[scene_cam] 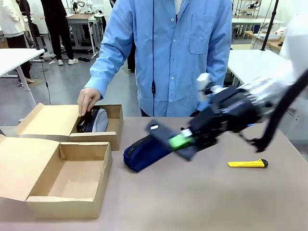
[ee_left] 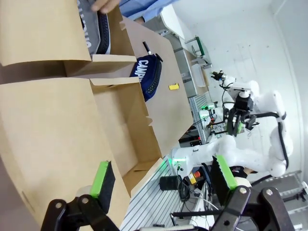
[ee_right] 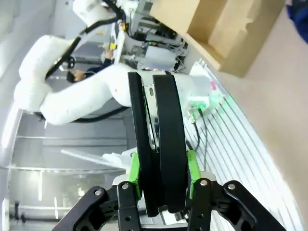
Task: Place items inside the box.
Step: Pick up a Pencil pouch or Stapler and place it inside the Mailer Box closest to the robot.
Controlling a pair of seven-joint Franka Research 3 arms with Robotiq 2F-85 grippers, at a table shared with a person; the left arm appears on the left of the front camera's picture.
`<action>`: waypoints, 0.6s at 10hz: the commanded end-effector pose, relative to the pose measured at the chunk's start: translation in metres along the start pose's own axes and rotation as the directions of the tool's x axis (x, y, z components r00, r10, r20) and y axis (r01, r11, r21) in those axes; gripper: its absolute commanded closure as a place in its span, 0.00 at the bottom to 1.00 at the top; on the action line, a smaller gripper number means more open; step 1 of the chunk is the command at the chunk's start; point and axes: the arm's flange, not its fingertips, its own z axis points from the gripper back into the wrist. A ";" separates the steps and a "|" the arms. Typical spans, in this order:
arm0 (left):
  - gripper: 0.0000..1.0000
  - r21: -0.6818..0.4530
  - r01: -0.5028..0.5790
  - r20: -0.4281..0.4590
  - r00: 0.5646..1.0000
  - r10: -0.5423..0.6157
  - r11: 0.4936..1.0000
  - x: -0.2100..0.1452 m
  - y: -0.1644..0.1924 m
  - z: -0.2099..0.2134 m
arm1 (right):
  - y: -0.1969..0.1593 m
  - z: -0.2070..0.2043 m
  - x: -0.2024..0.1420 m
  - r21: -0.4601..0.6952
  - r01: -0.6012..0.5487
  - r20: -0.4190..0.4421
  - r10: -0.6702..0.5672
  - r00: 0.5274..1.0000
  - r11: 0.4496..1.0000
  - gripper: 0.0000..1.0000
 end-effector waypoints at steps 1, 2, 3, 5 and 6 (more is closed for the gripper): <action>0.00 -0.019 0.023 0.018 1.000 -0.023 1.000 0.001 -0.001 0.000 | -0.008 -0.069 0.050 -0.063 0.065 0.053 -0.061 0.997 0.996 0.57; 0.00 -0.019 0.023 0.018 1.000 -0.023 1.000 0.001 -0.001 0.000 | -0.009 -0.101 0.060 -0.097 0.061 0.081 -0.053 0.995 0.993 0.57; 0.00 -0.019 0.023 0.018 1.000 -0.023 1.000 0.001 -0.001 0.000 | -0.010 -0.104 0.063 -0.155 -0.016 0.103 0.032 0.994 0.988 0.57; 0.00 -0.019 0.023 0.018 1.000 -0.023 1.000 0.001 -0.001 0.000 | -0.004 -0.084 0.025 -0.059 0.043 0.025 -0.042 0.999 0.997 0.57; 0.00 -0.019 0.023 0.018 1.000 -0.023 1.000 0.001 -0.001 0.000 | -0.004 -0.084 0.025 -0.059 0.043 0.025 -0.042 0.999 0.997 0.57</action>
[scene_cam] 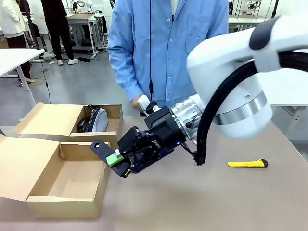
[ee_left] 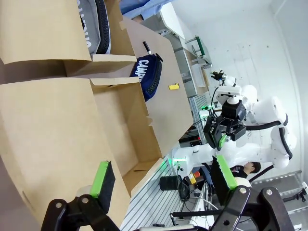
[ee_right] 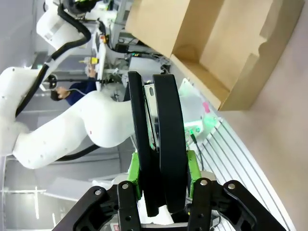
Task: Place items inside the box.
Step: Pick up a Pencil pouch or Stapler and place it inside the Mailer Box closest to the robot.
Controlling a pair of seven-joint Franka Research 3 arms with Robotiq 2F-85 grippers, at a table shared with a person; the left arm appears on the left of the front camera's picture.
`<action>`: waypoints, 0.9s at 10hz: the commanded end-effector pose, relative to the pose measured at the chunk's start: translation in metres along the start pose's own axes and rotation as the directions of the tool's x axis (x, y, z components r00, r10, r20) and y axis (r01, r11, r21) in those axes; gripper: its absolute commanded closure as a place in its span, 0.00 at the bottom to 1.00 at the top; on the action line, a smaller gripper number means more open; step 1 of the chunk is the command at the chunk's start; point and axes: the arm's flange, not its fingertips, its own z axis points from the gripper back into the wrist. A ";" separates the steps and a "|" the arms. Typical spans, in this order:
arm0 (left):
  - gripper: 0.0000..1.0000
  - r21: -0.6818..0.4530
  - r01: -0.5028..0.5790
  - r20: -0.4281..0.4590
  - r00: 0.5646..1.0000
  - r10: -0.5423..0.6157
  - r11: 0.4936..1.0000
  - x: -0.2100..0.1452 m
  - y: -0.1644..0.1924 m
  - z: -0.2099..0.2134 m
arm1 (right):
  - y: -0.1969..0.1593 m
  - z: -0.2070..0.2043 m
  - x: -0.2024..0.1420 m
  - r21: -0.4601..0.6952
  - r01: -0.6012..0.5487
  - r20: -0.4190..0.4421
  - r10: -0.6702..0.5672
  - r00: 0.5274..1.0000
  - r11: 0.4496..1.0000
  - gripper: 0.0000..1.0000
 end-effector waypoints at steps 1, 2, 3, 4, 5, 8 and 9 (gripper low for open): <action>0.00 -0.020 0.024 0.018 1.000 -0.023 1.000 0.001 -0.001 0.000 | 0.000 -0.007 0.004 -0.018 -0.003 0.008 0.004 1.000 1.000 0.57; 0.00 -0.020 0.024 0.018 1.000 -0.023 1.000 0.001 -0.001 0.000 | 0.004 -0.010 0.011 0.026 0.042 0.122 -0.045 0.991 0.999 0.57; 0.00 -0.020 0.024 0.018 1.000 -0.023 1.000 0.001 -0.001 0.000 | 0.025 -0.040 0.024 -0.038 0.075 0.215 -0.065 0.974 0.996 0.57; 0.00 -0.020 0.024 0.018 1.000 -0.023 1.000 0.001 -0.001 0.000 | 0.040 -0.057 0.035 -0.061 0.107 0.269 -0.087 0.959 0.992 0.57; 0.00 -0.020 0.024 0.018 1.000 -0.023 1.000 0.001 -0.001 0.000 | 0.047 -0.068 0.043 -0.101 0.165 0.346 -0.121 0.931 0.981 0.57; 0.00 -0.020 0.024 0.018 1.000 -0.023 1.000 0.001 -0.001 0.000 | 0.043 -0.104 0.079 -0.093 0.289 0.314 -0.247 0.917 0.953 0.57; 0.00 -0.020 0.024 0.018 1.000 -0.023 1.000 0.001 -0.001 0.000 | 0.042 -0.120 0.091 -0.110 0.296 0.300 -0.252 0.920 0.949 0.57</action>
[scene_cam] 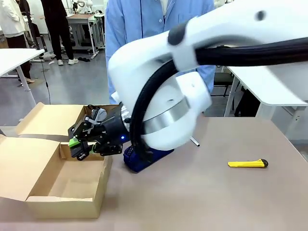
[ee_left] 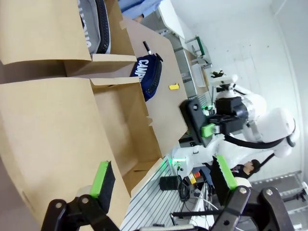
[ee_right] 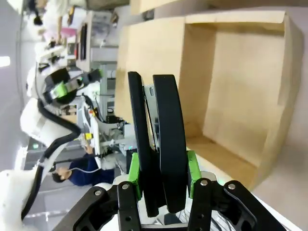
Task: Place items inside the box.
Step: Pick up a Pencil pouch or Stapler and place it inside the Mailer Box closest to the robot.
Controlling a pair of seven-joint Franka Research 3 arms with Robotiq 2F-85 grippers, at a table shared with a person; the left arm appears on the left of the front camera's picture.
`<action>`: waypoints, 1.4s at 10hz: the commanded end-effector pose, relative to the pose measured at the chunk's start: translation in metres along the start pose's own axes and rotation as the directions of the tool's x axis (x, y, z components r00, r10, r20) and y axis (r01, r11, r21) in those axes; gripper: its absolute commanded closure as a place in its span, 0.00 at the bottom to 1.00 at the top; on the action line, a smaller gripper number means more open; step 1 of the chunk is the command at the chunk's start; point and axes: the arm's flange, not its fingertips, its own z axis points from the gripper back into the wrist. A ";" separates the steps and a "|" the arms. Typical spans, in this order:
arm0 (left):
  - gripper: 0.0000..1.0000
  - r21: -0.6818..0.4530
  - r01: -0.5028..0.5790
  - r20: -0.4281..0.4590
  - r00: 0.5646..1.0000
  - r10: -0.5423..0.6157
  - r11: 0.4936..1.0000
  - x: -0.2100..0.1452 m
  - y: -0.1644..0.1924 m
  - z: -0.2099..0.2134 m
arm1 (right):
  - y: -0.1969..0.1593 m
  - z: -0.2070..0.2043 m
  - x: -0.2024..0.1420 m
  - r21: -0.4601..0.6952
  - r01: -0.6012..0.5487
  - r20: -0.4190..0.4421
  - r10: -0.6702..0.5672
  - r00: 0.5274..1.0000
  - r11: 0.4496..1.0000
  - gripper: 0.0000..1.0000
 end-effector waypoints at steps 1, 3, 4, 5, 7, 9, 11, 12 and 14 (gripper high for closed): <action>0.00 -0.020 0.024 0.018 1.000 -0.024 1.000 0.001 -0.001 0.000 | 0.023 -0.036 0.021 -0.046 0.029 0.002 -0.029 1.000 0.999 0.57; 0.00 -0.020 0.024 0.018 1.000 -0.024 1.000 0.001 -0.001 0.000 | 0.022 -0.059 0.026 -0.078 0.032 -0.028 -0.034 0.999 0.996 0.57; 0.00 -0.020 0.024 0.018 1.000 -0.024 1.000 0.001 -0.001 0.000 | 0.019 -0.068 0.027 -0.086 0.044 -0.055 -0.048 0.997 0.995 0.57; 0.00 -0.020 0.024 0.018 1.000 -0.024 1.000 0.001 -0.001 0.000 | 0.016 -0.074 0.027 -0.096 0.049 -0.065 -0.055 0.996 0.994 0.57; 0.00 -0.020 0.024 0.018 1.000 -0.024 1.000 0.001 -0.001 0.000 | 0.013 -0.085 0.026 -0.097 0.051 -0.095 -0.060 0.994 0.994 0.57; 0.00 -0.020 0.024 0.018 1.000 -0.024 1.000 0.001 -0.001 0.000 | 0.011 -0.089 0.027 -0.116 0.053 -0.071 -0.062 0.996 0.992 0.57; 0.00 -0.020 0.024 0.018 1.000 -0.024 1.000 0.001 -0.001 0.000 | 0.009 -0.094 0.027 -0.112 0.041 -0.092 -0.052 0.994 0.993 0.07; 0.00 -0.020 0.024 0.018 1.000 -0.024 1.000 0.001 -0.001 0.000 | 0.010 -0.094 0.027 -0.110 0.042 -0.091 -0.052 0.995 0.993 0.00; 0.00 -0.020 0.024 0.018 1.000 -0.024 1.000 0.001 -0.001 0.000 | 0.010 -0.095 0.027 -0.100 0.040 -0.076 -0.048 0.996 0.994 0.00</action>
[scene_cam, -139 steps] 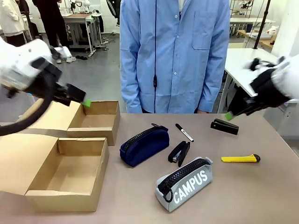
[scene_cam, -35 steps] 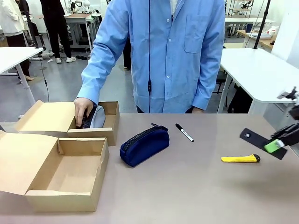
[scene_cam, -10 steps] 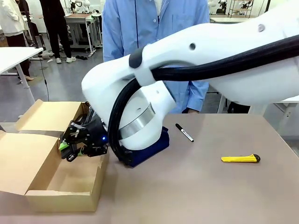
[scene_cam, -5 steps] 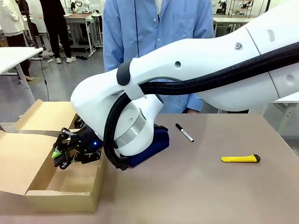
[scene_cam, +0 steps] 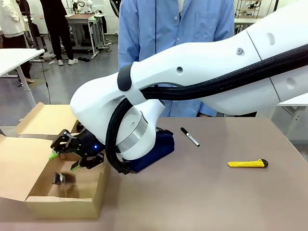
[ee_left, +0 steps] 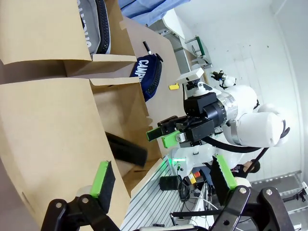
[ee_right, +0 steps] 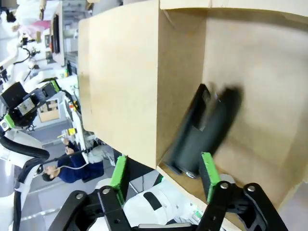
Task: Place items inside the box.
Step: Pick up a Pencil pouch or Stapler and place it inside the Mailer Box closest to the robot.
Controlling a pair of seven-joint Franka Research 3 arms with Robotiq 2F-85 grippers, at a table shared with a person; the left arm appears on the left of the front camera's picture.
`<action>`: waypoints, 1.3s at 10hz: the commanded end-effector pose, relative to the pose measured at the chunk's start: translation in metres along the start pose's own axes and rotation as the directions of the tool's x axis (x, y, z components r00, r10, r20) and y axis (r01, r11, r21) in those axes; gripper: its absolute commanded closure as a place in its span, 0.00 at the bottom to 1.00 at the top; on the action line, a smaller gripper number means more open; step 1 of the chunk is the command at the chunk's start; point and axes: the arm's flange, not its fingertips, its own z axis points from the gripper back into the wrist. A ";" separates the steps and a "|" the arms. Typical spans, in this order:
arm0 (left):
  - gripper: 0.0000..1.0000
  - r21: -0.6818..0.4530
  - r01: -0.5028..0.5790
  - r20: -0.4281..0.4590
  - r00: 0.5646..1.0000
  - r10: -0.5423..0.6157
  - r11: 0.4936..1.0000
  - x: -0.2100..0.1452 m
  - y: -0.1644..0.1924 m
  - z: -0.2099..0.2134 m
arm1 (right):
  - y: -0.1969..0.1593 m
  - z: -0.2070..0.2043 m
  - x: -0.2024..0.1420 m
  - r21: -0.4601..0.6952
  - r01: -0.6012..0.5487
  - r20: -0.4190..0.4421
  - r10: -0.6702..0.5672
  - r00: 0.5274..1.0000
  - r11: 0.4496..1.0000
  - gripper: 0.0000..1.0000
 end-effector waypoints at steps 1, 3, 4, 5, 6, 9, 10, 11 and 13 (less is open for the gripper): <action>0.00 -0.020 0.025 0.018 1.000 -0.024 0.999 0.001 -0.001 0.000 | 0.014 -0.005 0.006 -0.001 0.018 0.017 -0.018 1.000 1.000 0.00; 0.00 -0.020 0.025 0.018 1.000 -0.024 0.999 0.001 -0.001 0.000 | 0.014 -0.004 0.006 0.009 0.019 0.002 -0.019 1.000 1.000 0.00; 0.00 -0.020 0.025 0.018 1.000 -0.024 0.999 0.001 -0.001 0.000 | 0.013 -0.001 0.006 0.016 0.019 0.006 -0.019 1.000 1.000 0.00; 0.00 -0.020 0.025 0.018 1.000 -0.024 0.999 0.001 -0.001 0.000 | 0.013 0.002 0.006 0.020 0.019 0.008 -0.020 1.000 1.000 0.00; 0.00 -0.020 0.025 0.018 1.000 -0.024 0.999 0.001 -0.001 0.000 | 0.011 0.006 0.006 0.024 0.016 -0.005 -0.016 1.000 1.000 0.00; 0.00 -0.020 0.025 0.018 1.000 -0.024 0.999 0.001 -0.001 0.000 | -0.012 0.077 -0.005 0.104 -0.093 -0.217 0.114 0.969 0.990 0.00; 0.00 -0.020 0.025 0.018 1.000 -0.024 0.999 0.001 -0.001 0.000 | -0.024 0.105 -0.019 0.126 -0.104 -0.308 0.138 0.941 0.987 0.00; 0.00 -0.020 0.025 0.018 1.000 -0.024 0.999 0.001 -0.001 0.000 | -0.037 0.126 -0.040 0.091 -0.111 -0.351 0.136 0.926 0.990 0.00; 0.00 -0.020 0.025 0.018 1.000 -0.024 0.999 0.001 -0.001 0.000 | -0.067 0.167 -0.068 0.030 -0.059 -0.196 0.063 0.978 0.998 0.00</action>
